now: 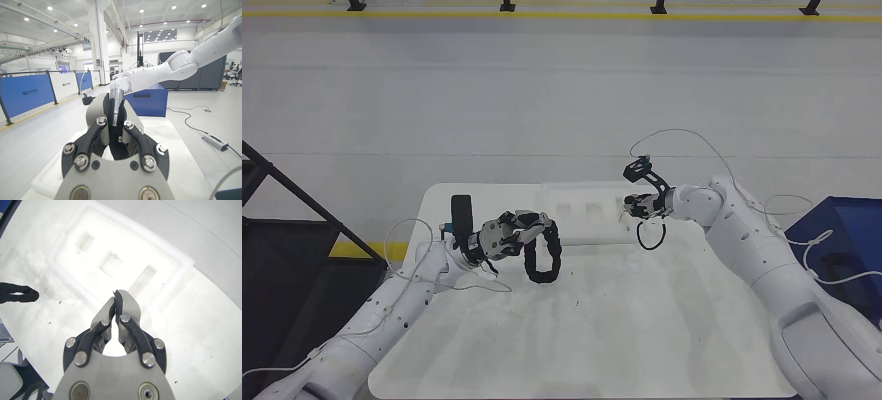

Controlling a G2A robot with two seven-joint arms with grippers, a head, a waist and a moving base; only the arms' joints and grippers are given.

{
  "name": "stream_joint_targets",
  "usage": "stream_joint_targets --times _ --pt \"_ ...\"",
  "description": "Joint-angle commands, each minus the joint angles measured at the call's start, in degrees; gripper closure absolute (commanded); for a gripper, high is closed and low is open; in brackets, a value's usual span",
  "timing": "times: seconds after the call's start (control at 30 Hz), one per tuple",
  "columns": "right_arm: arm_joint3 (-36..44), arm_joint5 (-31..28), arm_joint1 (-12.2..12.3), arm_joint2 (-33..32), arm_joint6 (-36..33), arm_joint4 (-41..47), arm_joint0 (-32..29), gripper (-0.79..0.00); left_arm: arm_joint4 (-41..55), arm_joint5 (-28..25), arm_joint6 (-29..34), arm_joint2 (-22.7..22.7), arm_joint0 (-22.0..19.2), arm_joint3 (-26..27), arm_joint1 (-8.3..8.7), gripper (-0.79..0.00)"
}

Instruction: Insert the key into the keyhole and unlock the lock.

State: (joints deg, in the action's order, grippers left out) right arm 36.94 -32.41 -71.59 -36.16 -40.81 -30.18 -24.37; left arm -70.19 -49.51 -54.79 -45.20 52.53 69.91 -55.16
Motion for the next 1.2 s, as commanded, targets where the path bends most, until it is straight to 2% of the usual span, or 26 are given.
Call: stream_joint_targets --times 0.0,0.23,0.73,1.17 --pt "0.00 0.00 0.00 0.00 0.00 0.00 0.00 0.000 0.00 0.00 0.00 0.00 0.00 0.00 0.00 0.000" --pt "1.47 0.99 0.24 -0.24 0.90 -1.26 -0.63 0.000 0.00 0.00 0.00 0.00 0.00 0.00 0.00 0.000" --pt "11.68 5.09 4.01 -5.26 -4.88 -5.88 -5.10 0.000 0.00 0.00 0.00 0.00 0.00 0.00 0.00 0.000" --pt "13.95 6.94 5.07 -7.92 -6.51 -6.86 -7.31 0.000 0.00 0.00 0.00 0.00 0.00 0.00 0.00 0.000"
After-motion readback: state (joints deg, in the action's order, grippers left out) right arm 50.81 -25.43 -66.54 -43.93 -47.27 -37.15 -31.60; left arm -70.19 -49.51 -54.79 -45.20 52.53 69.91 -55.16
